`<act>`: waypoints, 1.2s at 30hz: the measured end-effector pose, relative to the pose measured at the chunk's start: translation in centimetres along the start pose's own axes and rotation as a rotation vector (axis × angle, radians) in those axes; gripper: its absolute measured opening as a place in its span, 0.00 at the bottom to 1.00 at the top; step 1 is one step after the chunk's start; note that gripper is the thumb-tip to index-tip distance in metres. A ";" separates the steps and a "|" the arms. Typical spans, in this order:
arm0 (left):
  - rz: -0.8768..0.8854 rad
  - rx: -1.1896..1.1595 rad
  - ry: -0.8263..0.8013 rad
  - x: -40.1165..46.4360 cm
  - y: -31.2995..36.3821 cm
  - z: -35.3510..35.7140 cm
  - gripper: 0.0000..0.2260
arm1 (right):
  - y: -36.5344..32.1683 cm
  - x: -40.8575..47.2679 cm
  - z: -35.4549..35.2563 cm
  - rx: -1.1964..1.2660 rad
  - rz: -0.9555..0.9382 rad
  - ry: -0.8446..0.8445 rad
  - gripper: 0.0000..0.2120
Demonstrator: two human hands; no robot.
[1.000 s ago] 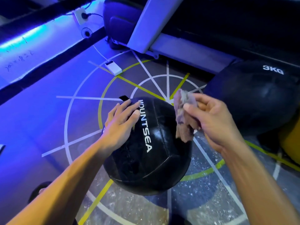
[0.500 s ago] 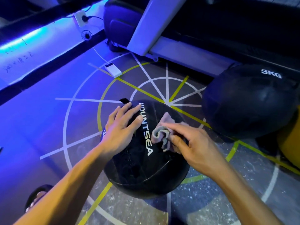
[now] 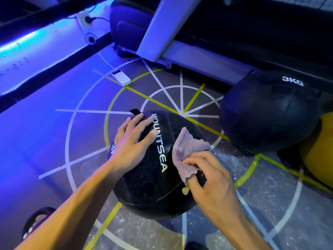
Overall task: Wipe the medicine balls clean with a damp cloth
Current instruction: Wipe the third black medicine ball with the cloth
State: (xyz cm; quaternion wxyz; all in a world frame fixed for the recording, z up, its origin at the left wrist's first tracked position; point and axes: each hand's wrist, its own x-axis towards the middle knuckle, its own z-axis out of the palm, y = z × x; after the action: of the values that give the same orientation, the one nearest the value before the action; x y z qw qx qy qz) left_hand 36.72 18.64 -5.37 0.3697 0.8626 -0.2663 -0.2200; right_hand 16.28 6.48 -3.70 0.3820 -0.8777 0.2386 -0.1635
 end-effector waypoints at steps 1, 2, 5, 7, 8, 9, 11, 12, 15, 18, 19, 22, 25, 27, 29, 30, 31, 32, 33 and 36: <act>0.000 0.003 -0.001 0.0 0.0 0.0 0.25 | -0.4 0.0 -0.7 0.065 0.044 -0.058 0.11; 0.001 0.008 0.001 0.0 0.0 0.0 0.25 | -0.8 0.3 -1.4 0.153 0.109 -0.127 0.13; 0.000 0.015 0.012 0.0 0.2 0.1 0.26 | -0.9 3.1 -3.3 0.197 0.202 -0.324 0.17; 0.001 0.016 0.013 0.0 0.2 0.1 0.27 | -0.6 6.0 -4.4 0.150 0.173 -0.413 0.17; 0.004 0.016 0.014 -0.1 0.2 0.1 0.27 | -0.4 7.6 -4.9 0.153 0.175 -0.433 0.18; 0.008 0.018 0.015 -0.1 0.1 0.1 0.26 | -0.1 9.2 -5.2 0.161 0.193 -0.446 0.19; 0.015 0.025 0.013 -0.2 0.1 0.1 0.27 | 0.5 11.9 -5.4 0.166 0.252 -0.476 0.20; 0.014 0.026 0.013 -0.2 0.1 0.1 0.27 | 0.8 13.0 -5.3 0.165 0.274 -0.491 0.20; 0.013 0.026 0.016 0.0 0.1 0.1 0.27 | 1.9 14.5 -4.6 0.171 0.323 -0.488 0.18; 0.016 0.027 0.023 0.0 -0.1 0.2 0.27 | 2.5 13.1 -3.6 0.219 0.278 -0.333 0.14; 0.018 0.030 0.028 0.0 -0.1 0.2 0.27 | 2.7 12.3 -3.3 0.191 0.248 -0.281 0.16; 0.030 0.044 0.053 -0.1 -0.1 0.4 0.27 | 2.8 9.7 -2.9 -0.042 0.144 -0.270 0.24; 0.056 0.049 0.088 -0.7 -0.3 0.7 0.28 | 2.3 7.0 -2.2 -0.052 0.109 -0.172 0.24; 0.089 0.066 0.133 -1.5 -0.6 1.0 0.29 | 2.4 5.0 -1.7 0.003 0.131 -0.193 0.19; 0.116 0.097 0.182 -2.5 -1.0 1.2 0.30 | 2.8 3.8 -2.0 0.101 0.157 -0.251 0.12; 0.119 0.105 0.202 -3.0 -1.2 1.3 0.30 | 3.1 3.6 -2.6 0.184 0.180 -0.232 0.11; 0.121 0.106 0.217 -3.5 -1.4 1.3 0.30 | 3.5 3.6 -3.1 0.265 0.208 -0.160 0.11; 0.126 0.104 0.229 -3.9 -1.7 1.4 0.29 | 3.9 3.8 -3.7 0.327 0.236 -0.043 0.09; 0.133 0.101 0.241 -4.4 -1.9 1.5 0.29 | 4.3 4.1 -4.3 0.358 0.254 0.106 0.07; 0.154 0.101 0.262 -5.3 -2.1 1.8 0.27 | 4.7 4.5 -4.0 0.316 0.250 0.487 0.08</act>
State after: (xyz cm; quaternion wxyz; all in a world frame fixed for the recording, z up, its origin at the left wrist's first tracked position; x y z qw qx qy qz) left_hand 32.33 22.26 -7.15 0.3731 0.8784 -0.2918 -0.0631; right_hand 16.74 -1.14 -4.08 0.4623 -0.7064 0.4008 -0.3558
